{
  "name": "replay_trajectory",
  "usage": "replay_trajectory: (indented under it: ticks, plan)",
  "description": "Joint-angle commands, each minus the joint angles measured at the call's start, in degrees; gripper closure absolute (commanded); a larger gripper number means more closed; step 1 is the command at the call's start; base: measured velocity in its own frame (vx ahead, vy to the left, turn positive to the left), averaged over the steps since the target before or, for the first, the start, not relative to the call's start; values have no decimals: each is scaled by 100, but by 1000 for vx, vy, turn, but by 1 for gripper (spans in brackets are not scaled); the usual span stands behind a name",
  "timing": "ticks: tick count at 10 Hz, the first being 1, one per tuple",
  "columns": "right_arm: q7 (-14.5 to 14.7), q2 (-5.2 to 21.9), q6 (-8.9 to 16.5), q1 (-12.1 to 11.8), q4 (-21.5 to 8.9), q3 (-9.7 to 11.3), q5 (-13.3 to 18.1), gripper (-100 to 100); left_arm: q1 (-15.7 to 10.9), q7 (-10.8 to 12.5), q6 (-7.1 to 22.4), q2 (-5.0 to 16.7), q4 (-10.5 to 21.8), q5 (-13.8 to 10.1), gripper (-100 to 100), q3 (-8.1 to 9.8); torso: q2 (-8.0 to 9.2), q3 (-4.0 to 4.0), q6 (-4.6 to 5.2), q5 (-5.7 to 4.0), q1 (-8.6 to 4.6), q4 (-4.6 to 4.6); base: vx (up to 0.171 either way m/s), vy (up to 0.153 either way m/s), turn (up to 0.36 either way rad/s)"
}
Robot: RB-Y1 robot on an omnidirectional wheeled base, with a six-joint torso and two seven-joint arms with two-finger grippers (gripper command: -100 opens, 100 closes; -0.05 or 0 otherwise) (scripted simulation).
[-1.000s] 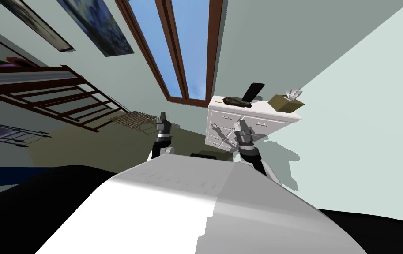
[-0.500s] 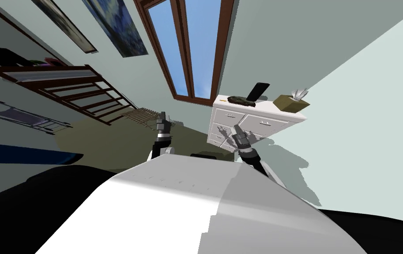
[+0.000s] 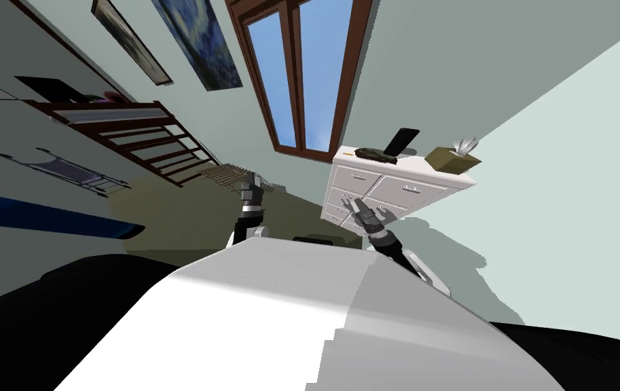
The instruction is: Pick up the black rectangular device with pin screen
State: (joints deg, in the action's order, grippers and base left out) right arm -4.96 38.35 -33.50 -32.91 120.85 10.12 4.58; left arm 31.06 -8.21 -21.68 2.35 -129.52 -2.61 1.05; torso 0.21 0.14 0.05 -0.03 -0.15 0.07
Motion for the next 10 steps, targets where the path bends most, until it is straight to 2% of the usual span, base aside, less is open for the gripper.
replay_trajectory:
  ticks: [1,3,4,6,7,9,10]
  plan:
    - [-99,286,-151,32,-250,153,22,-100,0,0,0,0,0,0,0,0,0,0,0,0,0,0,-76,2,273]
    - [-99,615,-151,32,-250,153,22,-100,-1,0,0,0,0,0,0,0,11,6,-1,0,-2,2,-73,8,69]
    - [-194,808,-309,72,-500,308,44,-100,0,0,0,0,0,0,0,0,1,1,0,0,-1,0,-72,13,246]
    - [-194,1159,-309,72,-500,308,44,-100,0,0,0,0,0,0,0,0,1,1,-2,0,-2,0,-46,5,83]
    - [-284,1335,-477,125,-758,473,68,-100,0,0,0,0,0,0,0,0,-9,-5,0,-1,-4,-2,-58,5,292]
    - [-284,1670,-477,125,-758,473,68,-100,0,0,0,0,0,0,0,0,-4,-3,-1,-1,-5,-1,-38,0,72]
    - [-284,1726,-477,125,-758,473,68,-100,1,0,0,0,0,0,0,1,-12,-7,2,-1,-6,-2,-1,2,-39]
